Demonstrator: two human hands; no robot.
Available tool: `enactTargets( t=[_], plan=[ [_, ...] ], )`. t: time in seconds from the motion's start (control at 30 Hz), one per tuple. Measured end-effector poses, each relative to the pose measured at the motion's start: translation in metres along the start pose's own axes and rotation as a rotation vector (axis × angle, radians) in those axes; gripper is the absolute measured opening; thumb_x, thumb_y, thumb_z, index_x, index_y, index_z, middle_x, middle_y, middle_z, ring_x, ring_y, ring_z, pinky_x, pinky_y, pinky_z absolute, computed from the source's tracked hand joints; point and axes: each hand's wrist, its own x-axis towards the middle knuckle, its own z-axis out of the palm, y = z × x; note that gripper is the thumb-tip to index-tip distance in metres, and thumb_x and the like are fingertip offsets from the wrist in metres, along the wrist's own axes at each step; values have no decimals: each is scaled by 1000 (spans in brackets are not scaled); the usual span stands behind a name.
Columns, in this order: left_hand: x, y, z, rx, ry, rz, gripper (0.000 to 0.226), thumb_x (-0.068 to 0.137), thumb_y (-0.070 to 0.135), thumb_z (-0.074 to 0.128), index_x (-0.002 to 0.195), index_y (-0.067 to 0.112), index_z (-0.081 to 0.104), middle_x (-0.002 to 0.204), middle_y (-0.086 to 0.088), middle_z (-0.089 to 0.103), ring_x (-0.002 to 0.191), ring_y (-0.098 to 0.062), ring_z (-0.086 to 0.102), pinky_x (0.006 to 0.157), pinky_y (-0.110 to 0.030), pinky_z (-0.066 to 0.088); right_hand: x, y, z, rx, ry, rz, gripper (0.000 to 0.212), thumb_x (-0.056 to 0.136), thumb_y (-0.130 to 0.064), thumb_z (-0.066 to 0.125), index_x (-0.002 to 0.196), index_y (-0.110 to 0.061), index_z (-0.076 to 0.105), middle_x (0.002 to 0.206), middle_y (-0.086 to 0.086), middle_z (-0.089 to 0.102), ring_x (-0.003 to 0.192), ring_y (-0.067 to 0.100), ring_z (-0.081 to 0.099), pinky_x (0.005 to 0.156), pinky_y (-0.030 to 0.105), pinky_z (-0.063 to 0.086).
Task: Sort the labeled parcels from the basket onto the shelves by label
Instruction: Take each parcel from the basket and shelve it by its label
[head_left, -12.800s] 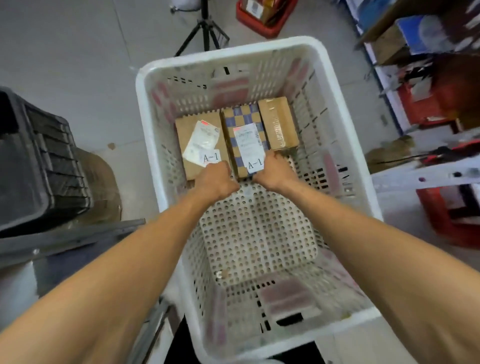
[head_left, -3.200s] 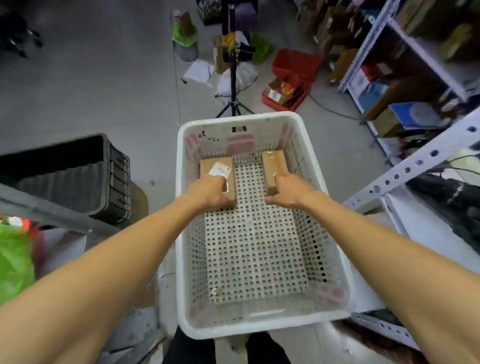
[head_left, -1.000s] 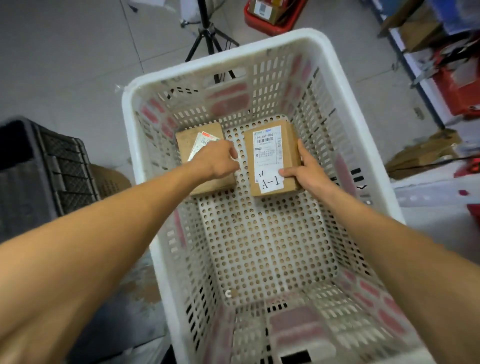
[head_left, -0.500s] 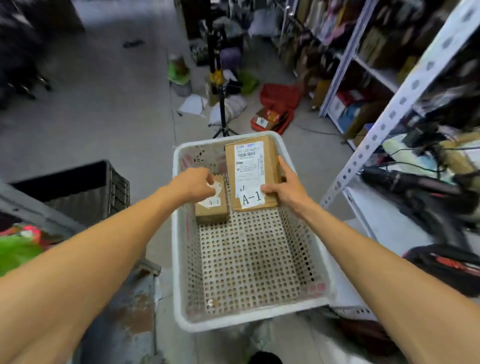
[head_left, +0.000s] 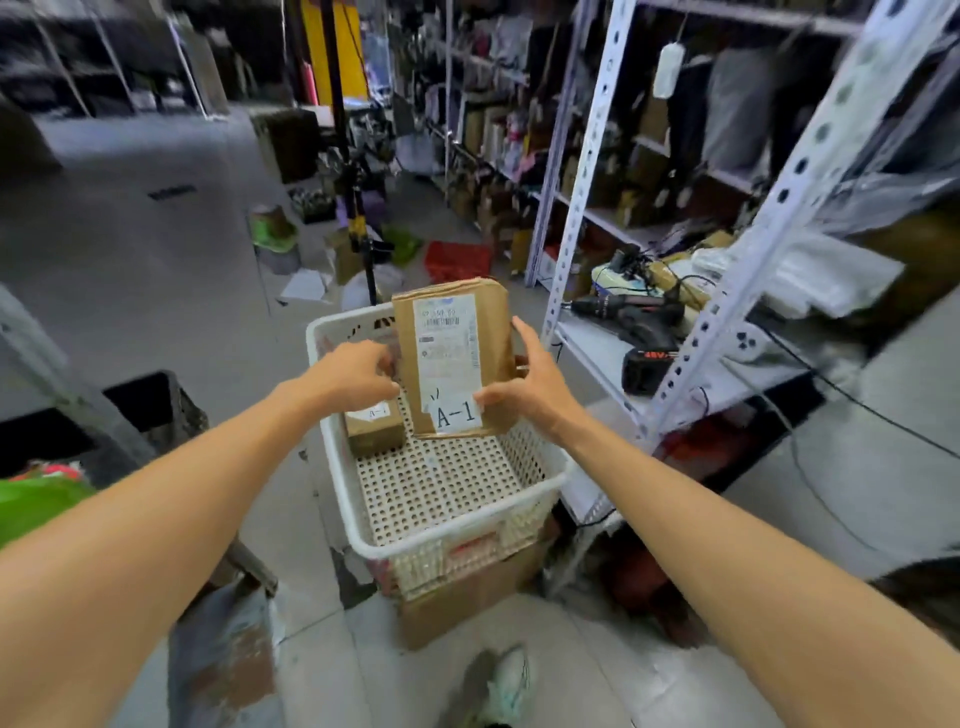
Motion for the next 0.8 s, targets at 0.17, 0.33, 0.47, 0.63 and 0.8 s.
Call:
enactTargets(
  t=[0.17,0.33,0.47,0.63,0.8],
  plan=[
    [-44,21,0,19,-3,32,28,87,20,60,112,9,60,112,-9,64,100,-26,59,86,-38,51,-62,3,-15,89,88,24,101,65,-4,76,150,-29,27,127,0,52,111,17,53,77,24,48],
    [-58,69,14,17,1,124,22,84,21,61,105,13,62,106,-5,66,92,-20,61,81,-35,53,-106,-1,-50,163,184,-36,97,72,10,68,149,-36,30,125,2,59,110,19,58,86,35,52],
    [-49,128,39,18,-65,224,29,85,25,66,112,17,64,112,-3,67,100,-21,61,89,-35,51,-148,-1,-97,162,292,-103,97,74,8,68,145,-48,31,119,-6,60,112,18,58,93,38,52],
    [-33,228,87,92,-174,398,37,80,31,60,109,9,63,104,-4,67,94,-19,61,90,-35,50,-207,4,-178,140,471,-139,98,70,0,74,134,-63,33,131,6,58,116,23,58,91,35,54],
    [-53,364,136,187,-249,724,26,92,17,60,115,7,60,114,-5,62,100,-15,53,82,-22,38,-282,13,-276,165,668,-127,102,71,5,72,147,-45,27,119,13,61,107,23,62,78,24,57]
  ],
)
